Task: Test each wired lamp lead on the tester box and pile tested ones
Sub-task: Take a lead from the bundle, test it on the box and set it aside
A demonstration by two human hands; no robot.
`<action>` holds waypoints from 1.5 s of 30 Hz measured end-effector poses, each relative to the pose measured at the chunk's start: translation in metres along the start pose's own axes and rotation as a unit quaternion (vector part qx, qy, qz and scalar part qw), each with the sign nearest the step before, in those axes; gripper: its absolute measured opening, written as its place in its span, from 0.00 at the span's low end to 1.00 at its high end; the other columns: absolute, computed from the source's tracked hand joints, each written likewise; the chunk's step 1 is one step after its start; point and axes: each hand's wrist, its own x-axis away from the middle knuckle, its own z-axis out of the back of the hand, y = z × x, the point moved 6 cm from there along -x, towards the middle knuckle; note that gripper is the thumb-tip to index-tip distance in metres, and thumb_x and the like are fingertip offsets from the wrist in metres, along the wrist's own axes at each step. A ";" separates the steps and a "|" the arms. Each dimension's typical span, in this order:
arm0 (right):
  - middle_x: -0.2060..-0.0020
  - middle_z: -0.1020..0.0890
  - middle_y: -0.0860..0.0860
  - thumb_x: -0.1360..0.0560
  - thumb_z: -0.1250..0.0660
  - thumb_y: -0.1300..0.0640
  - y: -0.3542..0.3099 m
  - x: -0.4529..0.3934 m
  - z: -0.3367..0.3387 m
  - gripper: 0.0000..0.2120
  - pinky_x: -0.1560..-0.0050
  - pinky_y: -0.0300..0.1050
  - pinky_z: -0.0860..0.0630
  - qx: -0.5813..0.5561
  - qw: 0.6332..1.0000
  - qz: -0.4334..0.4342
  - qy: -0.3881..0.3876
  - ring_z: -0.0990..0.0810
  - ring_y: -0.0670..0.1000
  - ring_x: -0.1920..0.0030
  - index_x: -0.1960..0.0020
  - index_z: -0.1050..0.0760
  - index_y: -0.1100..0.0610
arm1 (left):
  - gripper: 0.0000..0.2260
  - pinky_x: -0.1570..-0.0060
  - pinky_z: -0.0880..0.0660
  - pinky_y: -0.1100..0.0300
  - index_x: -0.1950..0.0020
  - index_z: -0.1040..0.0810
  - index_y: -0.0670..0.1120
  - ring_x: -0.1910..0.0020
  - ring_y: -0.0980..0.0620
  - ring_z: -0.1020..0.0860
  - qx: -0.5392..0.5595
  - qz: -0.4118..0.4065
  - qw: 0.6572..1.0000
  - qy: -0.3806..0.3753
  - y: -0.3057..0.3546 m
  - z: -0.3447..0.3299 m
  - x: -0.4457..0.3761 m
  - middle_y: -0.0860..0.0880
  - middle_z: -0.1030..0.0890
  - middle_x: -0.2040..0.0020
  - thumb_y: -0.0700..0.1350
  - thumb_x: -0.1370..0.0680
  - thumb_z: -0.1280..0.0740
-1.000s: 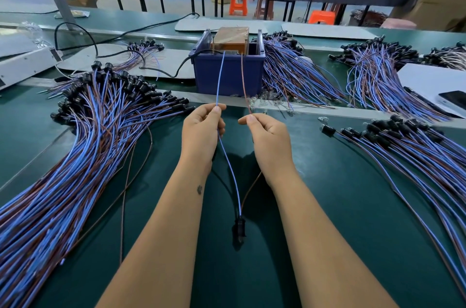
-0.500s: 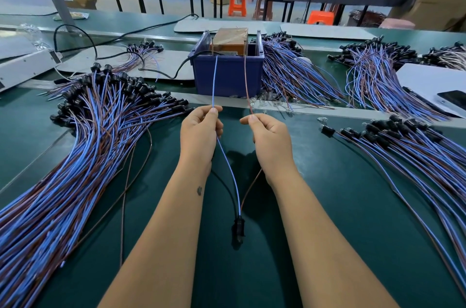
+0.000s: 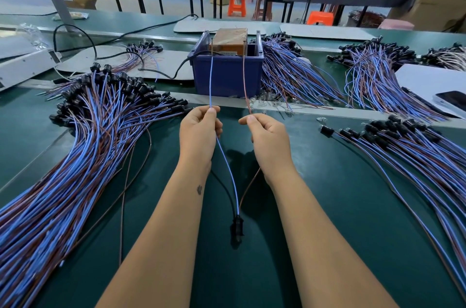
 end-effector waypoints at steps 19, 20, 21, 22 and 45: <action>0.78 0.28 0.35 0.19 0.41 0.56 -0.002 0.001 0.000 0.12 0.63 0.38 0.34 0.006 1.000 -0.002 -0.012 0.31 0.40 0.69 0.52 0.18 0.53 | 0.10 0.66 0.26 0.65 0.54 0.21 0.50 0.71 0.60 0.25 -0.002 0.006 1.000 0.003 0.000 0.000 -0.003 0.57 0.23 0.73 0.43 0.18 0.40; 0.78 0.28 0.35 0.19 0.41 0.56 -0.002 0.001 0.000 0.12 0.63 0.38 0.34 0.007 1.000 0.000 -0.012 0.30 0.41 0.69 0.52 0.18 0.53 | 0.10 0.66 0.26 0.65 0.54 0.21 0.50 0.71 0.60 0.25 0.000 0.006 1.000 0.003 0.000 0.000 -0.003 0.57 0.23 0.73 0.43 0.18 0.40; 0.78 0.28 0.35 0.19 0.41 0.56 -0.002 0.002 0.000 0.12 0.63 0.38 0.34 0.008 1.000 0.002 -0.013 0.30 0.41 0.68 0.52 0.18 0.53 | 0.10 0.67 0.26 0.66 0.54 0.21 0.50 0.71 0.60 0.25 0.001 0.006 1.000 0.003 0.000 0.000 -0.003 0.57 0.23 0.73 0.43 0.18 0.40; 0.78 0.28 0.35 0.19 0.41 0.55 -0.002 0.002 0.000 0.12 0.63 0.38 0.34 0.008 1.000 0.004 -0.014 0.31 0.41 0.68 0.52 0.19 0.53 | 0.09 0.67 0.26 0.66 0.54 0.21 0.50 0.71 0.61 0.25 0.001 0.007 1.000 0.004 0.000 0.000 -0.003 0.57 0.23 0.73 0.43 0.18 0.40; 0.78 0.26 0.36 0.19 0.41 0.63 -0.016 0.010 -0.017 0.15 0.69 0.27 0.35 -0.079 0.990 0.063 -0.101 0.29 0.37 0.73 0.58 0.22 0.49 | 0.08 0.69 0.32 0.69 0.51 0.15 0.45 0.75 0.63 0.29 -0.007 0.001 0.993 -0.117 0.012 -0.021 0.016 0.58 0.21 0.70 0.44 0.20 0.34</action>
